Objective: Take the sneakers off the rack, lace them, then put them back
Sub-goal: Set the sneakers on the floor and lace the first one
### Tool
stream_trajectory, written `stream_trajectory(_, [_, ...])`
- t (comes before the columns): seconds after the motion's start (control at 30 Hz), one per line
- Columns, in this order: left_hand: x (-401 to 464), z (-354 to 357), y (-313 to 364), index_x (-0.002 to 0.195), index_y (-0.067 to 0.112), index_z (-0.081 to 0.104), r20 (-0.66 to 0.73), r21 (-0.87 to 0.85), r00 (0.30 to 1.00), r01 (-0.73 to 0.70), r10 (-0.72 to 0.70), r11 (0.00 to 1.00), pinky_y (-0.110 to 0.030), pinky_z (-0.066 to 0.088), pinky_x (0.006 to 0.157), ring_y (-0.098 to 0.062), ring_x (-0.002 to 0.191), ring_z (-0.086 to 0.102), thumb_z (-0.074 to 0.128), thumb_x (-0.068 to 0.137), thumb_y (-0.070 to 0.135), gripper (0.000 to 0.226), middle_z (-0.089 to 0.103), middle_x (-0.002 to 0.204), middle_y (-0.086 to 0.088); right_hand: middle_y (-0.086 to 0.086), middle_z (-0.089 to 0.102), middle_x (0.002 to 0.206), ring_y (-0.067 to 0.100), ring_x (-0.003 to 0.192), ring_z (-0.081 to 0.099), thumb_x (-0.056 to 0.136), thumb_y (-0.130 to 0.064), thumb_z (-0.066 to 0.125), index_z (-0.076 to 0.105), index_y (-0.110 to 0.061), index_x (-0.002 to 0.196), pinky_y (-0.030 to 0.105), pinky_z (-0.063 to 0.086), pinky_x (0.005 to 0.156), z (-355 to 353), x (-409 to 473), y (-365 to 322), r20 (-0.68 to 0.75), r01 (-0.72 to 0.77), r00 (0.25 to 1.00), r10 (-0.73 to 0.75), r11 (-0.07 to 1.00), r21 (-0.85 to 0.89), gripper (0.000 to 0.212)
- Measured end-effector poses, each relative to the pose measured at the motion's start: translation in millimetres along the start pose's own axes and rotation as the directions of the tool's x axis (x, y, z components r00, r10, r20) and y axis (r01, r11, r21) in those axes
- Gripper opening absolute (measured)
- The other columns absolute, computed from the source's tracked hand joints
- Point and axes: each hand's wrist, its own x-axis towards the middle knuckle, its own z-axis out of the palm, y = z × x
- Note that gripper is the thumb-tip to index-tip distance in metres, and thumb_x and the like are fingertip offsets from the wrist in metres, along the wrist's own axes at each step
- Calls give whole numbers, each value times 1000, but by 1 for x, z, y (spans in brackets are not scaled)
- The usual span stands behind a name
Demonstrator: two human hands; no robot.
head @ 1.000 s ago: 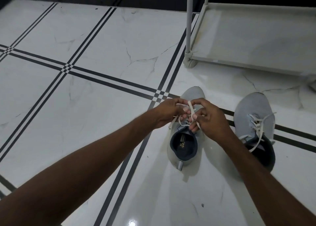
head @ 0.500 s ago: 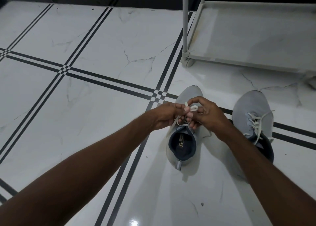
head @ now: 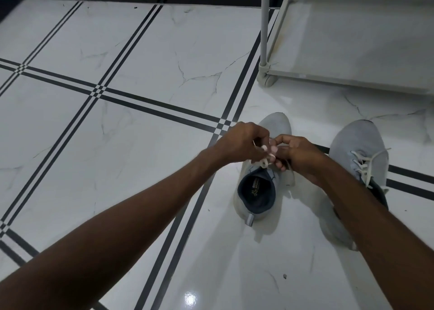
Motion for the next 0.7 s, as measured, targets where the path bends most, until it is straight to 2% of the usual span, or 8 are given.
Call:
stream_trajectory(0.07, [-6,6,0,73,12,69,-146,113,987,-53,69,992,-26,45,56,-15,61,62,73,72,9,5,67,66,5,11,60,68,16,48,48,98,-3,48,61,-6,96,24,39,46,0,0,-5,24,-68,997,68,998,-17,14])
stream_trajectory(0.13, [-12,20,-4,75,15,68,-258,174,963,-27,72,984,-31,49,56,-20,65,65,70,75,15,2,70,69,2,11,61,68,14,47,46,99,-2,44,63,-8,104,24,36,47,1,-2,-7,74,-122,989,125,992,-44,21])
stream_trajectory(0.23, [-19,39,-1,78,17,62,-364,79,931,57,-25,995,-40,54,60,-22,66,66,63,79,24,7,70,70,0,9,72,73,12,48,51,96,2,47,67,-7,109,23,40,48,7,-7,-7,112,-96,988,105,992,-84,25])
stream_trajectory(0.3, [-21,42,2,77,17,60,-396,-11,914,89,-85,996,-42,53,63,-19,67,63,61,79,27,10,67,71,2,9,74,68,16,53,60,92,1,56,71,-1,100,22,51,50,12,-10,-8,19,-34,999,36,995,-98,17])
stream_trajectory(0.4, [-26,33,0,76,12,65,-473,-122,869,101,-148,987,-39,55,68,-17,73,63,75,79,21,13,69,80,2,11,73,64,20,54,68,88,-5,68,75,-3,85,23,58,53,10,-10,-4,-207,66,972,-113,972,-224,8])
stream_trajectory(0.5, [-42,26,-10,73,10,64,-432,-179,859,216,-274,960,-34,52,66,-9,64,59,78,80,20,19,64,67,9,11,70,59,23,50,67,89,-6,67,76,-1,81,32,61,56,-12,-11,10,-302,94,926,-225,914,-394,13])
stream_trajectory(0.57, [-56,26,-21,71,12,62,-356,-219,871,275,-339,936,-36,56,67,-13,63,64,76,82,20,20,67,63,7,8,69,56,25,49,67,91,-8,63,74,-4,73,36,61,61,-29,-15,22,-327,53,915,-235,875,-480,21])
stream_trajectory(0.7, [-65,24,-31,80,16,64,-302,-104,919,231,-252,967,-37,58,67,-13,62,68,65,87,10,9,71,65,4,7,70,59,24,55,66,92,-16,58,71,-13,62,34,53,66,-36,-18,31,-292,10,919,-266,754,-657,33])
